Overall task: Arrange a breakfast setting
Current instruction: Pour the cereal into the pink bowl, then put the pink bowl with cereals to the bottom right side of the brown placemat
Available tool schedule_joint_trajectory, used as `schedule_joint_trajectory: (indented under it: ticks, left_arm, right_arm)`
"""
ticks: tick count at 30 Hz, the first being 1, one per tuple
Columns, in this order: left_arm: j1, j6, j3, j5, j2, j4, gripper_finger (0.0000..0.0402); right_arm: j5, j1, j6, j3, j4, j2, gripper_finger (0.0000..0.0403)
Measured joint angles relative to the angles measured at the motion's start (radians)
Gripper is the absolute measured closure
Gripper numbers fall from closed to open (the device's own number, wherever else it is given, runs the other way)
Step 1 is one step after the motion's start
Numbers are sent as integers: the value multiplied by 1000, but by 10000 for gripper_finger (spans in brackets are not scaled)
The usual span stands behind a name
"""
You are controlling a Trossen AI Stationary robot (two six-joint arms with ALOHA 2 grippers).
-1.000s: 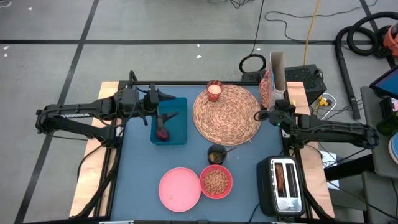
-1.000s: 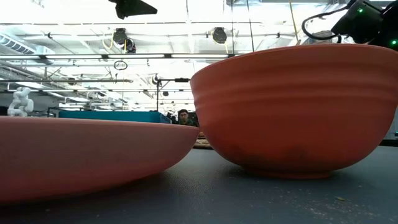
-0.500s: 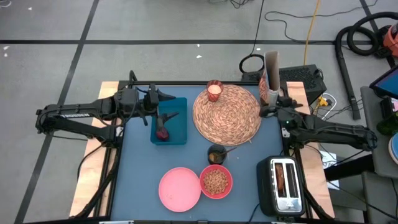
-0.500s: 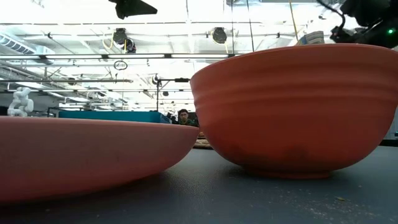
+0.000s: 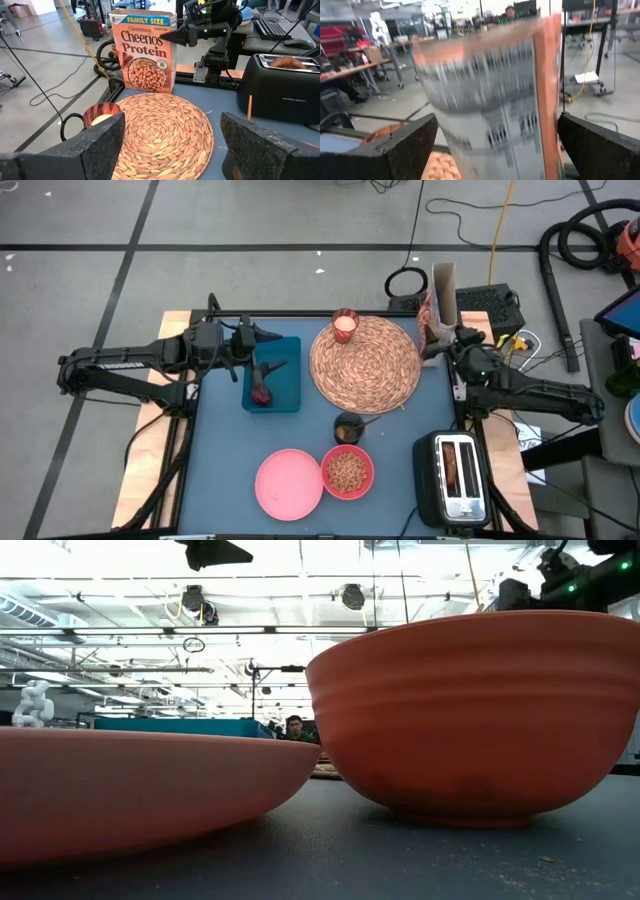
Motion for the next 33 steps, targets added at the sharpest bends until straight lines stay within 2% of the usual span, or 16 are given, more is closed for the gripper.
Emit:
schedule_joint_trajectory:
  ticks: [13, 21, 30, 33]
  left_arm:
    - [0, 0, 0, 0, 0, 0, 69]
    - [0, 0, 0, 0, 0, 0, 69]
    - [0, 0, 0, 0, 0, 0, 69]
    - [0, 0, 0, 0, 0, 0, 69]
  right_arm:
    - [0, 0, -396, 0, 421, -17, 5]
    - [0, 0, -569, 0, 619, -17, 5]
    - [-8, 2, -609, 0, 768, -17, 5]
    - [-77, 2, -568, 0, 770, -17, 5]
